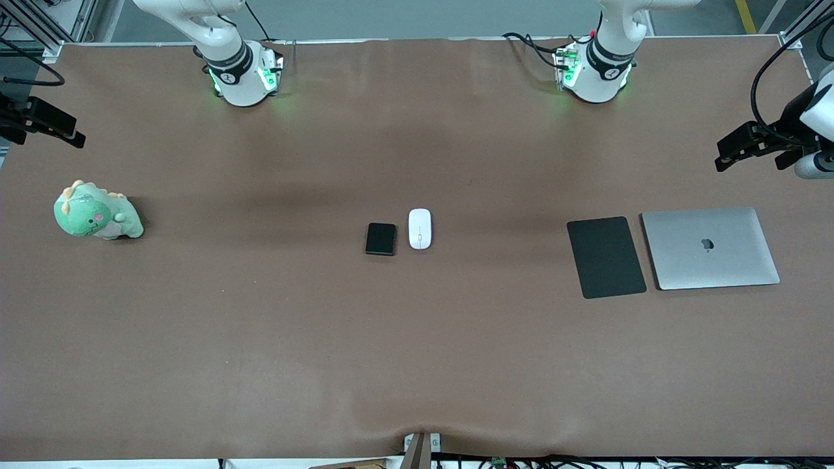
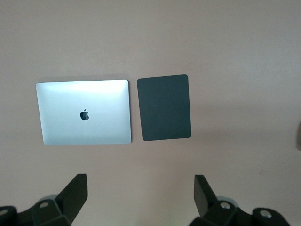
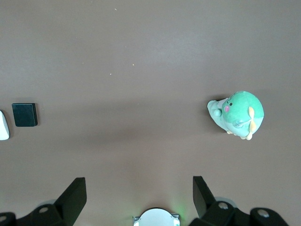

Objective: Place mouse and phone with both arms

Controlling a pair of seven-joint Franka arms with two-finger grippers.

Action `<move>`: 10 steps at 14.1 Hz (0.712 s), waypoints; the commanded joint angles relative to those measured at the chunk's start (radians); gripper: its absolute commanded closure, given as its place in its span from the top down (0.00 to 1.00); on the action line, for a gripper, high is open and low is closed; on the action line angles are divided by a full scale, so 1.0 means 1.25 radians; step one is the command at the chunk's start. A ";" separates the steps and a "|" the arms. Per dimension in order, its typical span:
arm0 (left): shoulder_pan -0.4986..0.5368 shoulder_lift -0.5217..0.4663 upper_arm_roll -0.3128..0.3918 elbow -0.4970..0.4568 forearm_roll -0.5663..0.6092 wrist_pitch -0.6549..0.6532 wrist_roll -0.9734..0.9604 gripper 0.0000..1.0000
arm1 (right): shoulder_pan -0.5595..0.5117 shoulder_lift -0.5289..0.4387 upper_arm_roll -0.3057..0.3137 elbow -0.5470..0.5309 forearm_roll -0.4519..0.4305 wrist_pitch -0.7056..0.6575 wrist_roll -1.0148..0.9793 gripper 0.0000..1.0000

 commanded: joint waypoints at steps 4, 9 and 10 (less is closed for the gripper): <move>-0.019 0.002 -0.045 0.000 -0.006 -0.005 -0.090 1.00 | -0.015 -0.013 0.012 -0.009 -0.011 0.001 -0.007 1.00; -0.022 0.037 -0.225 0.005 -0.044 0.045 -0.305 1.00 | -0.014 -0.011 0.012 -0.009 -0.008 0.001 -0.001 1.00; -0.026 0.039 -0.267 0.006 -0.045 0.056 -0.351 1.00 | -0.015 -0.011 0.012 -0.009 -0.008 0.001 -0.004 1.00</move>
